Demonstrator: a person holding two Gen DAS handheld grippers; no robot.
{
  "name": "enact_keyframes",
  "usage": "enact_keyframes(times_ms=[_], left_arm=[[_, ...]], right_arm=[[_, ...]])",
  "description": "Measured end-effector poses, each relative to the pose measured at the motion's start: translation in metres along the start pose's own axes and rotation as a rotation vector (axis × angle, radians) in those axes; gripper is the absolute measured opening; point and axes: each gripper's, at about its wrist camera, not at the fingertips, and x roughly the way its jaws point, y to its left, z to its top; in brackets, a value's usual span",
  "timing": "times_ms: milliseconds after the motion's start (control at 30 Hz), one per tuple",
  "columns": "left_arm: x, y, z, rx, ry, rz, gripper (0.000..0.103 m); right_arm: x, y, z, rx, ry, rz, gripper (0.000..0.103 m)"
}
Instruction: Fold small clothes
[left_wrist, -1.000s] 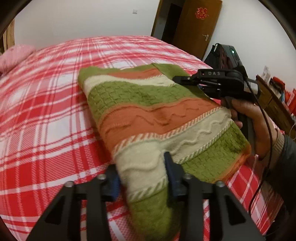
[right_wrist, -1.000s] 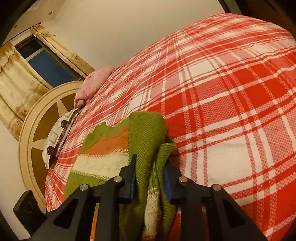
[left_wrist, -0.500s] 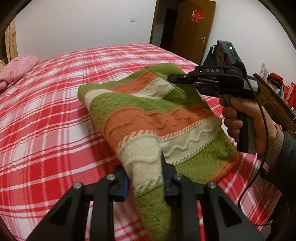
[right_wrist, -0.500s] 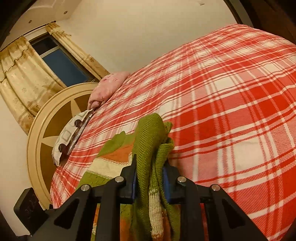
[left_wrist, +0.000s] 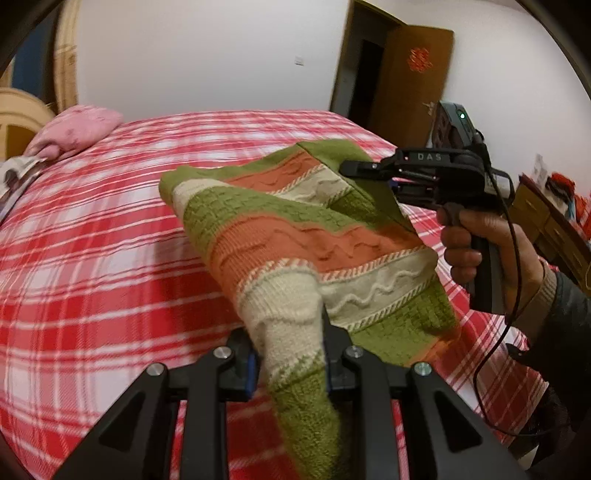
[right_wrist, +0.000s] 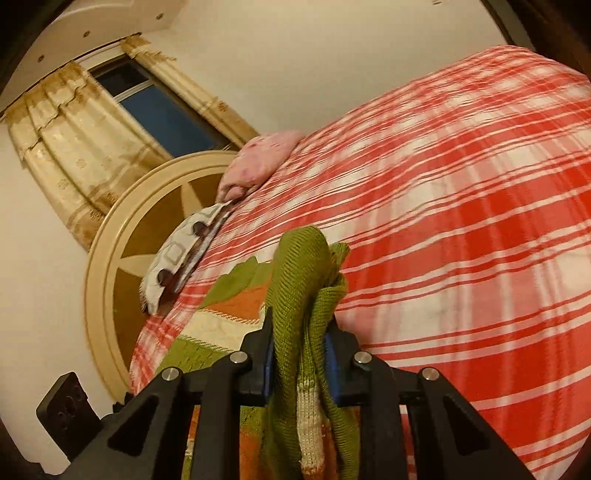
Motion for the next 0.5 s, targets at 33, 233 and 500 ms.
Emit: enact_keyframes(times_ms=[33, 233, 500], left_arm=[[-0.002, 0.001, -0.001, -0.006, -0.007, 0.011, 0.026], [-0.006, 0.009, -0.005, -0.058, -0.045, 0.082, 0.026], [-0.047, 0.066, -0.029, -0.132, -0.082, 0.183, 0.026]], right_arm=[[0.005, 0.006, -0.001, -0.007, 0.007, 0.009, 0.022], [0.046, 0.053, -0.011, -0.042, 0.057, 0.079, 0.022], [0.117, 0.126, -0.026, -0.088, 0.131, 0.17, 0.022]])
